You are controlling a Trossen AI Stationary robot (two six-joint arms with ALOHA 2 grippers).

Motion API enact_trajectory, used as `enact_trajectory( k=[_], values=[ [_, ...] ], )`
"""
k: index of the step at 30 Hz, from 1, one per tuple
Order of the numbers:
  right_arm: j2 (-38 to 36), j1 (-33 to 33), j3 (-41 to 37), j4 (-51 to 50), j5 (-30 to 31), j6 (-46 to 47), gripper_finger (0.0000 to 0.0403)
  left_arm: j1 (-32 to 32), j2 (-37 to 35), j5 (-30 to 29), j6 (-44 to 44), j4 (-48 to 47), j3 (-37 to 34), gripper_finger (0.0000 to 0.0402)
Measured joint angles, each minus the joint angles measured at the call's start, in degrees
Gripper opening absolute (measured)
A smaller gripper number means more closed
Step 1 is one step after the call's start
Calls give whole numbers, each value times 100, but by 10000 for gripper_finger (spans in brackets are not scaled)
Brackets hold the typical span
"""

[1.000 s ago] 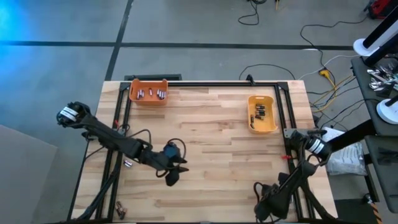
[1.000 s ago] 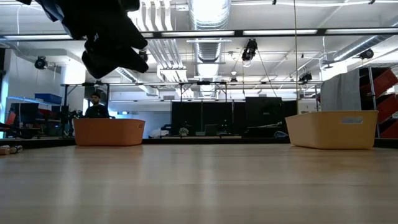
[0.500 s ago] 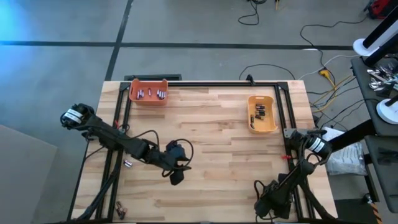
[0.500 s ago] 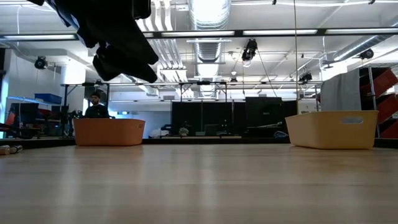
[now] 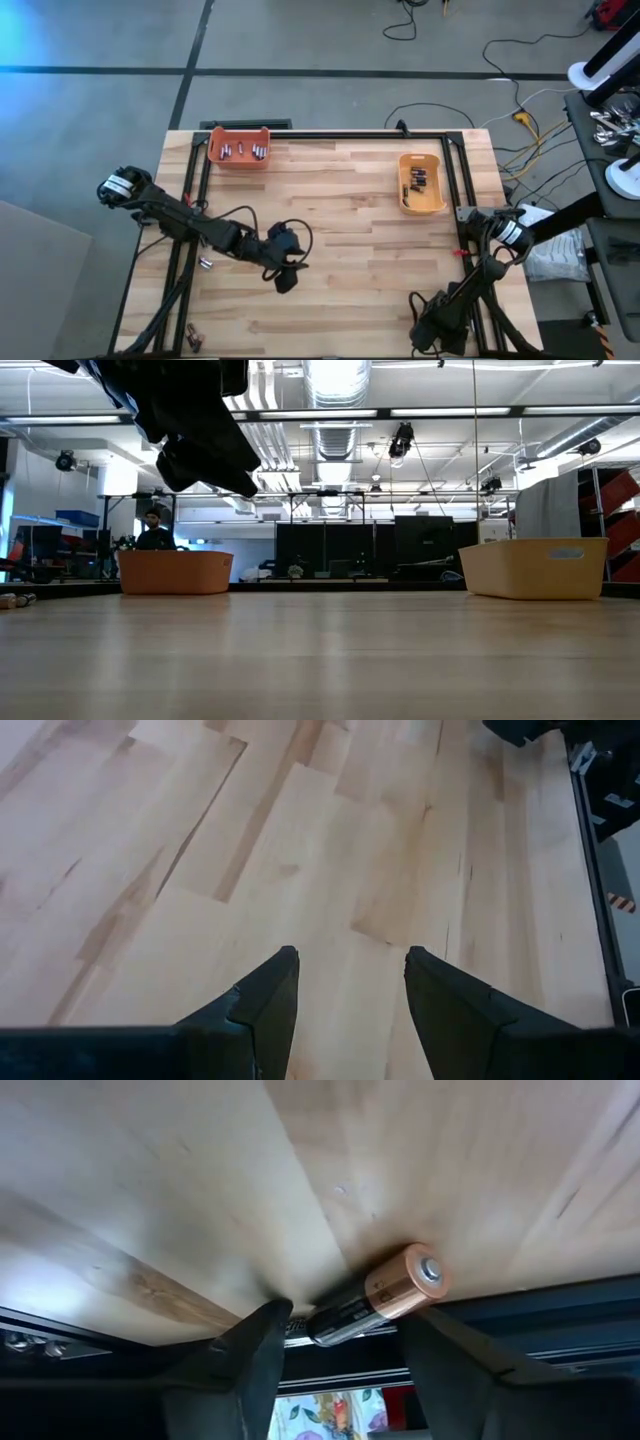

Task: Sort batteries
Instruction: Put the black battery into the yellow bin

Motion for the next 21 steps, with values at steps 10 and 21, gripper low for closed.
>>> enact_trajectory(
  k=[10,21],
  values=[
    [7,11,158,-50,294,381,122,17,-222,0,31,-27,0,164],
    [-17,-13,923,-788,1546,844,43,17,-1331,1242,857,606,-9,164]
  ],
)
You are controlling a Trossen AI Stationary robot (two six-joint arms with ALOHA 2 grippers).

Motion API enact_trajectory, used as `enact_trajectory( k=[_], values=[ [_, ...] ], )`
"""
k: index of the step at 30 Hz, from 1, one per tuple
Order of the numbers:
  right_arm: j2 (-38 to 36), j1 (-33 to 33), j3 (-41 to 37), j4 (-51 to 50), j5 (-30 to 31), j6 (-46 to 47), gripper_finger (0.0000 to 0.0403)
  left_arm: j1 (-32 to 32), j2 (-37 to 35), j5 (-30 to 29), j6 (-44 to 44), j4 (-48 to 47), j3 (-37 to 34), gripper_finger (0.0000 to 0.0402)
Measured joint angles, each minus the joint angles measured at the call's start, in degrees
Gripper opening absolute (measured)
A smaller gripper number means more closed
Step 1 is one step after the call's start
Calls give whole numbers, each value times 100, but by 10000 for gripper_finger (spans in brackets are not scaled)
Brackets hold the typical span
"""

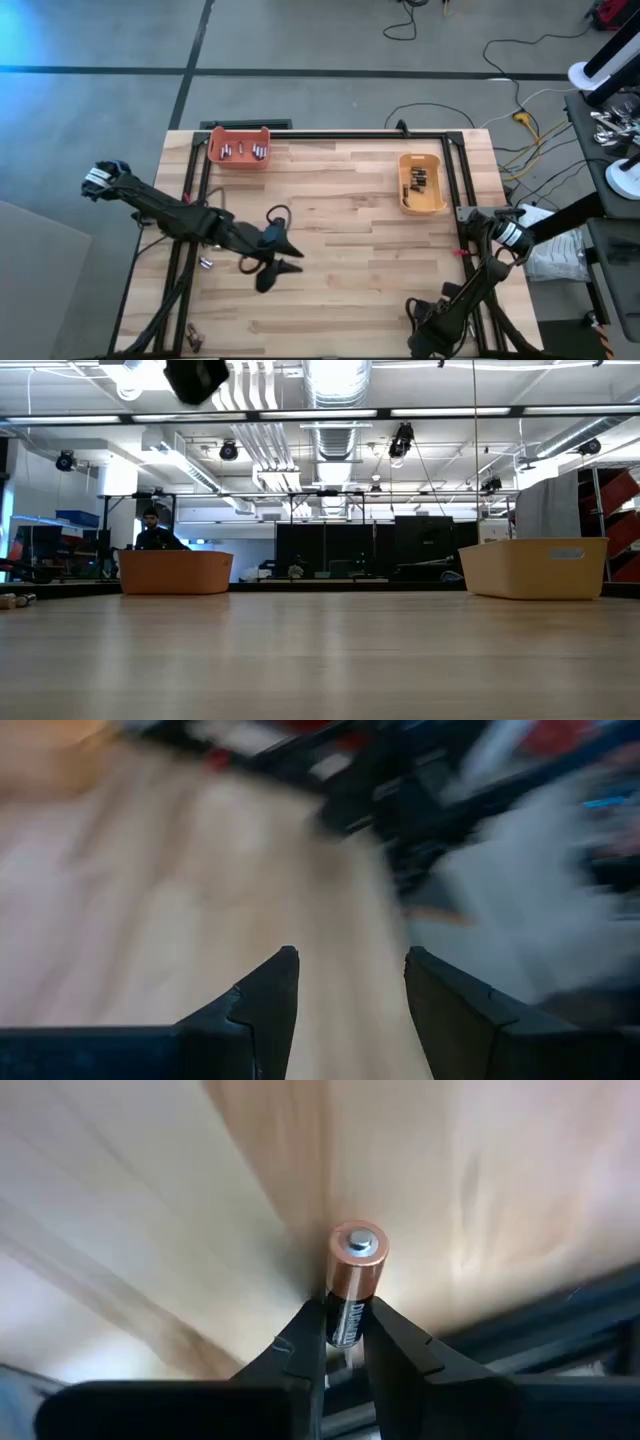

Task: Sort batteries
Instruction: Put the black battery into the yellow bin

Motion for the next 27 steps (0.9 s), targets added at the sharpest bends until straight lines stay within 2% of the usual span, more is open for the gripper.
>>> enact_trajectory(
  k=[3,5,11,15,18,22,27],
  values=[
    [-169,-30,430,-179,610,370,40,-37,-267,539,163,532,-2,164],
    [-298,-37,752,-215,1173,667,44,-108,-424,583,260,808,-3,164],
    [-440,-10,1901,-350,3685,1207,47,-354,-537,556,492,2051,-108,164],
    [-440,-129,2638,-346,4687,1130,39,-424,-375,401,350,2453,-114,164],
    [-440,-297,3255,-312,5388,649,39,-453,-179,367,292,2676,-107,164],
    [-442,-575,4065,-311,6052,-215,42,-477,163,373,216,3054,-35,164],
    [-446,-1000,4631,-274,6135,-879,41,-472,800,354,258,3821,269,164]
  ],
)
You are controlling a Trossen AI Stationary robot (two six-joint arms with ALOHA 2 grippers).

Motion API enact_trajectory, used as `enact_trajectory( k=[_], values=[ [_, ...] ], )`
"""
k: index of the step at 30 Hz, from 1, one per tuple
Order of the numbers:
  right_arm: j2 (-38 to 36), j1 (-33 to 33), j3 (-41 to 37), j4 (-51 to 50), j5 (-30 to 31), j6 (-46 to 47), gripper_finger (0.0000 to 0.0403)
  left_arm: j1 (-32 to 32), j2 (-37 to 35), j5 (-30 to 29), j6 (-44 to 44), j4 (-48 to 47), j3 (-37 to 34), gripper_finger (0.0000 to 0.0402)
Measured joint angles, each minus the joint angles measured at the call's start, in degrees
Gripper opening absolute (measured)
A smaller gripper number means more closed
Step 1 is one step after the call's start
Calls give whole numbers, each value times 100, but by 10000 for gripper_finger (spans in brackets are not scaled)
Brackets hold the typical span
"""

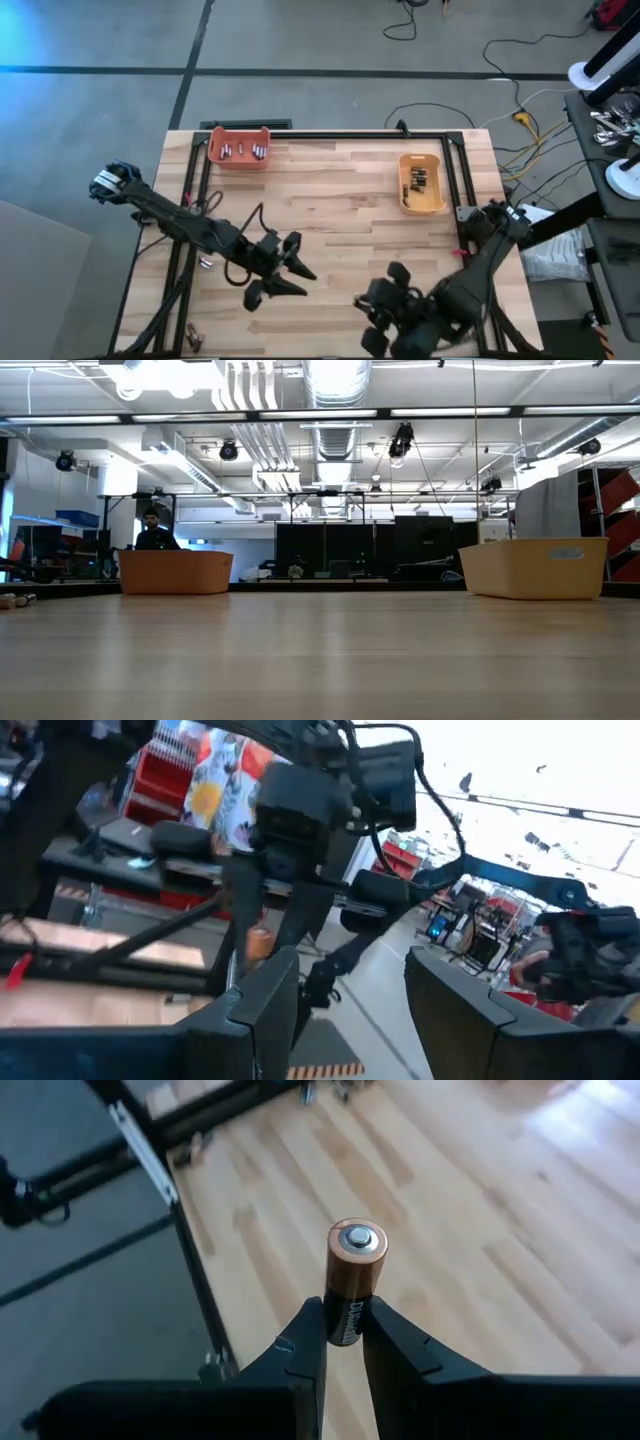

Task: Sort batteries
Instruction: Put the black battery into the yellow bin

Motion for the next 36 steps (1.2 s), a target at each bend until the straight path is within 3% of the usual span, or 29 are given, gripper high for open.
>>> enact_trajectory(
  k=[5,8,14,18,30,36],
  values=[
    [0,-282,158,571,-26,-425,43,-2,745,-32,415,-83,723,164],
    [0,-341,226,767,-263,-540,43,-2,1039,-124,609,-614,1186,164],
    [0,-242,364,842,-309,-379,43,16,1114,-661,955,-1908,1880,164],
    [0,-159,380,891,-260,-276,45,5,1102,-678,1122,-1956,2160,164],
    [-8,-152,378,1100,-112,-350,45,9,1041,-645,1166,-2431,2260,164],
    [-221,-152,378,189,-155,361,40,-52,588,-645,1115,-3434,2260,164]
  ],
)
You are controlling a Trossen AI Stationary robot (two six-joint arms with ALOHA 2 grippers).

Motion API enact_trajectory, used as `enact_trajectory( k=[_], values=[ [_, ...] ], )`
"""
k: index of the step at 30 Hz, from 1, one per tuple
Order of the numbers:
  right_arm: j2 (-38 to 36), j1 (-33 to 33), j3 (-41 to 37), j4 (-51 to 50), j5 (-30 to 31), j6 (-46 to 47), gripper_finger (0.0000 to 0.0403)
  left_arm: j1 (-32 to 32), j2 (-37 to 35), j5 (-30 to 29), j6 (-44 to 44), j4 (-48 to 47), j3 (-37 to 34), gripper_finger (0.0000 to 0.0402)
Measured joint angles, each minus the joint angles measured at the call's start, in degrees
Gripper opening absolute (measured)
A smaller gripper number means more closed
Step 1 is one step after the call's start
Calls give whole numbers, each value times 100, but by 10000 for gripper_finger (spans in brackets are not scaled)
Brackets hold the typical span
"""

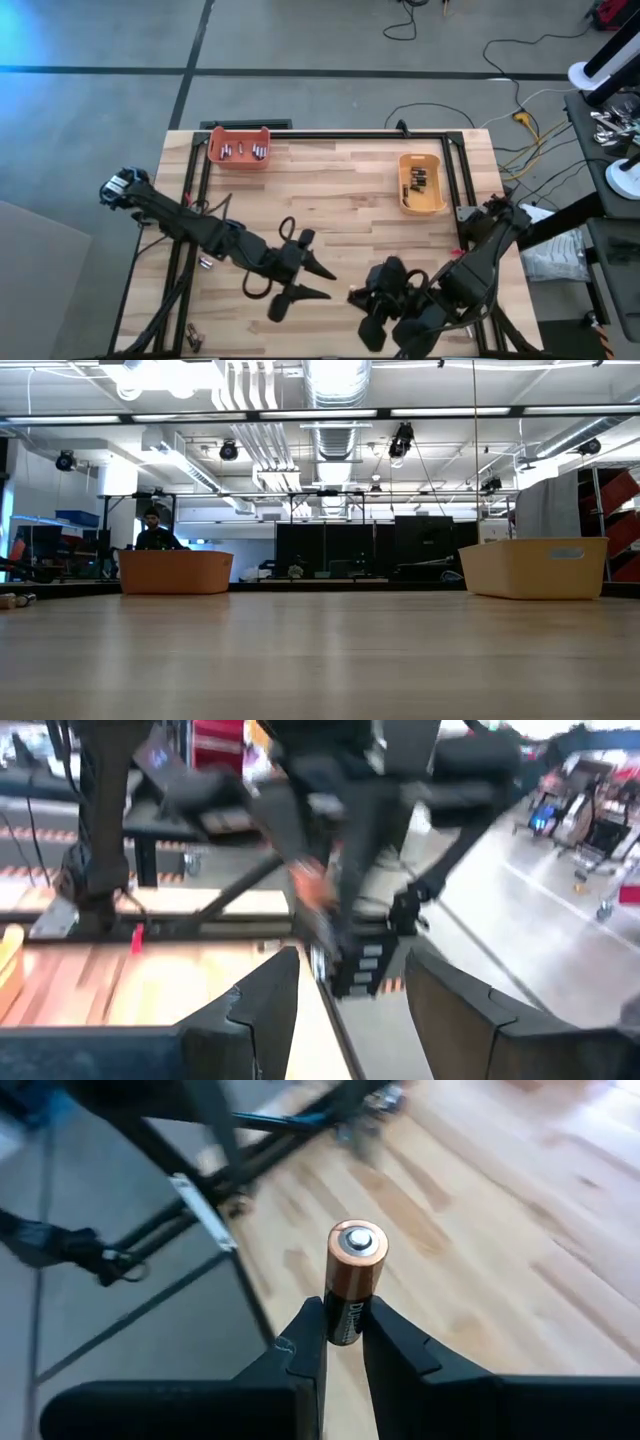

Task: Sort batteries
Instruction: Put the black battery into the yellow bin

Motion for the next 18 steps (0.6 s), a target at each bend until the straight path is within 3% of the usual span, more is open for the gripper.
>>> enact_trajectory(
  k=[9,18],
  values=[
    [-257,-342,-10,-2630,-802,629,38,-566,-674,72,-665,-1227,-7,164],
    [-753,-1681,-656,-2435,-1554,-1164,38,-1253,-848,-323,-725,-1313,-7,164]
  ],
)
